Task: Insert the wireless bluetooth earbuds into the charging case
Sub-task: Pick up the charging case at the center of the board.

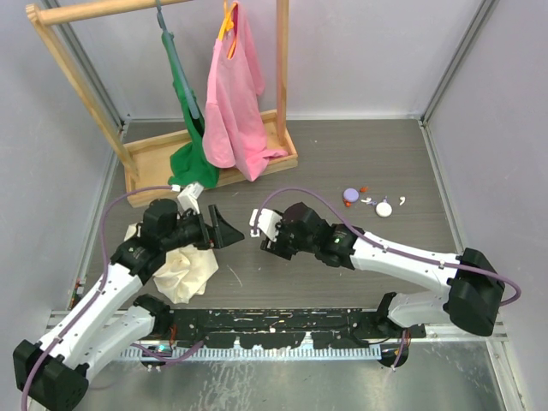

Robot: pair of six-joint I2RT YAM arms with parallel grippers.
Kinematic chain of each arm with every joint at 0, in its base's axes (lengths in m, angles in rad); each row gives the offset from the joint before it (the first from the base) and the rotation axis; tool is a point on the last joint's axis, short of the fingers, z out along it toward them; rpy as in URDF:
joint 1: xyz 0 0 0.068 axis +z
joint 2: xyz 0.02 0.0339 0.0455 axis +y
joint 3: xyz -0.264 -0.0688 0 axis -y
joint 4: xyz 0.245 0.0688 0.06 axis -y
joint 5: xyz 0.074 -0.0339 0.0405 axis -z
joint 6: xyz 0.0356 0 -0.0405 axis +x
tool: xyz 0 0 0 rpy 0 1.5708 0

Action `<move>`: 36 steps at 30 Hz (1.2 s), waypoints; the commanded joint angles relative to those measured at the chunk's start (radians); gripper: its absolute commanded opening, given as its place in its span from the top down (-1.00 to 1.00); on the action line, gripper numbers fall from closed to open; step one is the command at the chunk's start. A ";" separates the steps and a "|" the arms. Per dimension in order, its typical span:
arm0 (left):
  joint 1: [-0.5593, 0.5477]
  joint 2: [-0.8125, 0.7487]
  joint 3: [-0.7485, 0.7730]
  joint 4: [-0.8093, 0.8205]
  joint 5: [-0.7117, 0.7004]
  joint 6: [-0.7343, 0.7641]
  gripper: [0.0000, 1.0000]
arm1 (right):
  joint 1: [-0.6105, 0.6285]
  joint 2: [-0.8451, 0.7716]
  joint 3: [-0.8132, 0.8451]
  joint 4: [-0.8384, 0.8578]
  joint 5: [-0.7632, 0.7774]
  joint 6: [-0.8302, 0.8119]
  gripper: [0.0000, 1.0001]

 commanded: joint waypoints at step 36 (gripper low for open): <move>-0.021 0.276 -0.084 0.511 0.362 -0.195 0.07 | 0.083 -0.016 0.059 0.172 -0.215 -0.400 0.03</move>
